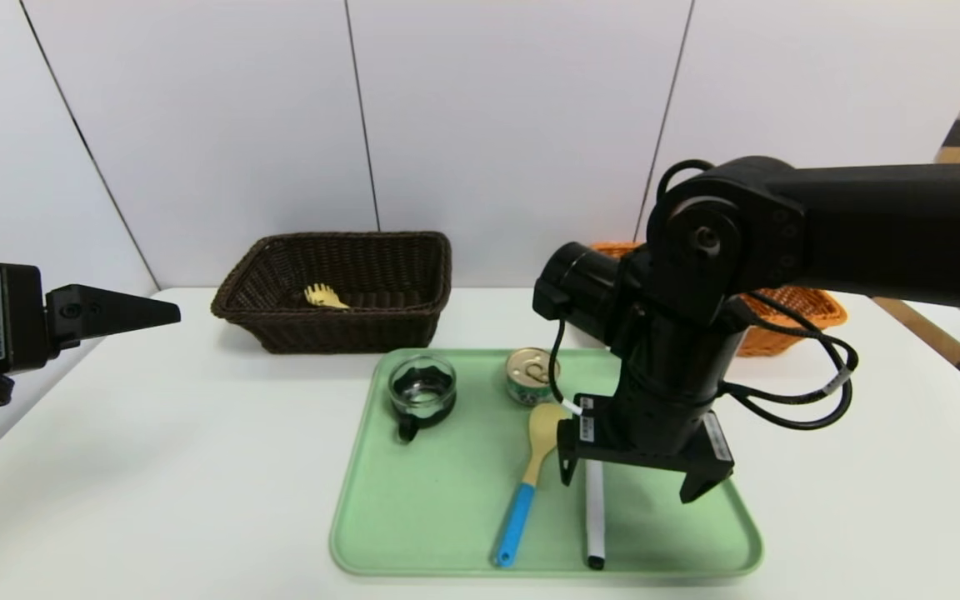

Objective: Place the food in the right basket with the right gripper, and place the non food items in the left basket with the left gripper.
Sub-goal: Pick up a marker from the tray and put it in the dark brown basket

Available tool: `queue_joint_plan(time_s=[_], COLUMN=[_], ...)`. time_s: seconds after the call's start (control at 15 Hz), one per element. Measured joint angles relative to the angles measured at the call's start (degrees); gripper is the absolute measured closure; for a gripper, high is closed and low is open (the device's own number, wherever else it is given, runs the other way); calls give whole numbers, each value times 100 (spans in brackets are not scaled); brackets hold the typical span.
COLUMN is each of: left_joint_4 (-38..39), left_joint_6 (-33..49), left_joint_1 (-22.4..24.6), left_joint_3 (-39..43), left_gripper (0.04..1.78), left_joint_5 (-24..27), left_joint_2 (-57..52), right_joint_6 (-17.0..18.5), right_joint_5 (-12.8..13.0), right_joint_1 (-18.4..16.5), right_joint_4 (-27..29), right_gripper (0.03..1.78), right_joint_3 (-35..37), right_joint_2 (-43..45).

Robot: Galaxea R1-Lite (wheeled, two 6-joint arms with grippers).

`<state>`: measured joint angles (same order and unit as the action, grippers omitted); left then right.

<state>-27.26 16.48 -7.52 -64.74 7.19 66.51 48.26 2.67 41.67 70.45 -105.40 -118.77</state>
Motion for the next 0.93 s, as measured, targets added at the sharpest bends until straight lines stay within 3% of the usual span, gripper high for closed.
queue_joint_plan(time_s=[0.27, 0.47, 0.93], left_joint_4=[17, 17, 11], left_joint_6=[0, 2, 0], left_joint_1=[-20, -22, -22], left_joint_3=[44, 55, 59], left_gripper=[15, 13, 13], left_joint_5=[-2, -2, -2], left_joint_2=[-98, -113, -128], right_joint_6=[-2, -2, -6], right_joint_5=[-50, -249, -267], right_joint_1=[-27, -57, -94], right_joint_4=[-22, -63, -85], right_gripper=[10, 10, 10], right_joint_3=[-6, -6, 22], right_joint_2=[-289, -413, -460])
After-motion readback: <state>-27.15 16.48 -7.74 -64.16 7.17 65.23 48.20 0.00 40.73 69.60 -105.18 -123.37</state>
